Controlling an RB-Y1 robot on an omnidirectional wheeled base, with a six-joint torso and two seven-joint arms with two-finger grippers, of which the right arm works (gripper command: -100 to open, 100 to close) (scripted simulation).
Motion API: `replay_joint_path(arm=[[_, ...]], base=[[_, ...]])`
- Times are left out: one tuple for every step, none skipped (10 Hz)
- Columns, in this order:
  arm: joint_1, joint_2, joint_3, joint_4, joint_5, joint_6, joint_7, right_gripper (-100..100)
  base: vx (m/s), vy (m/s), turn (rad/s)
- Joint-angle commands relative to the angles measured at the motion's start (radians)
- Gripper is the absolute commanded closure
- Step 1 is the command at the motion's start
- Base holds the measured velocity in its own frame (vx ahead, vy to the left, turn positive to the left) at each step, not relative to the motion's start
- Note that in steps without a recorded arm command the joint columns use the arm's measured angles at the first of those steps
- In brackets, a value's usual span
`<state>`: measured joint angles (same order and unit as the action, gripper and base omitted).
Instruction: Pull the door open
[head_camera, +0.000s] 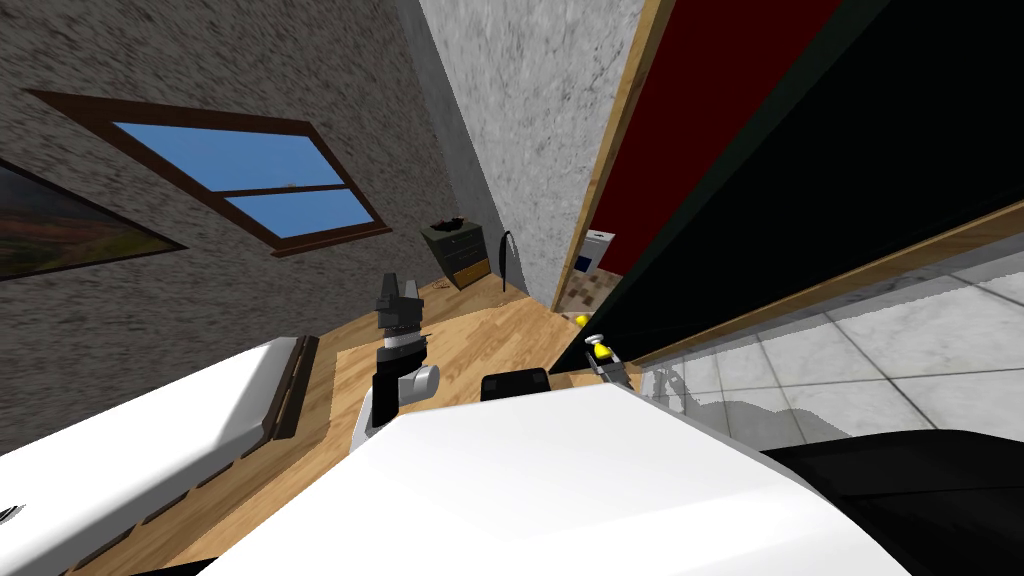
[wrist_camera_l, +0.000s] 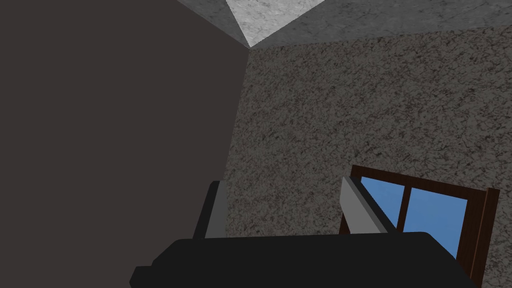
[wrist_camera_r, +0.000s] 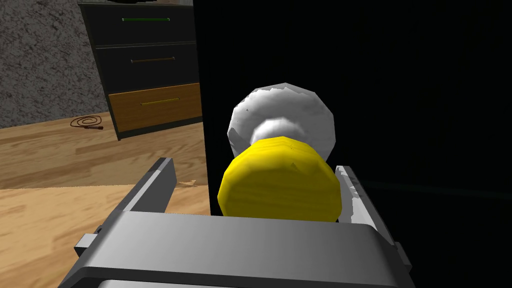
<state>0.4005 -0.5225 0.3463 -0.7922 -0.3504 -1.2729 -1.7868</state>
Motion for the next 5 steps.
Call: replay_joint_path(arm=[[0.002,0.015,0.025,0.019,0.018,-0.031,-0.008,100],[0.004,0.015,0.028,0.030,0.022,-0.047,-0.012,100],[0.005,0.014,0.032,0.040,0.027,-0.063,-0.015,100],[0.009,0.013,0.040,0.061,0.036,-0.094,-0.022,100],[0.011,0.012,0.044,0.072,0.041,-0.110,-0.026,100]], base=[[0.010,0.015,-0.006],[0.003,0.005,0.005],[0.007,-0.011,0.005],[0.006,-0.004,0.008],[0.008,0.003,-0.005]])
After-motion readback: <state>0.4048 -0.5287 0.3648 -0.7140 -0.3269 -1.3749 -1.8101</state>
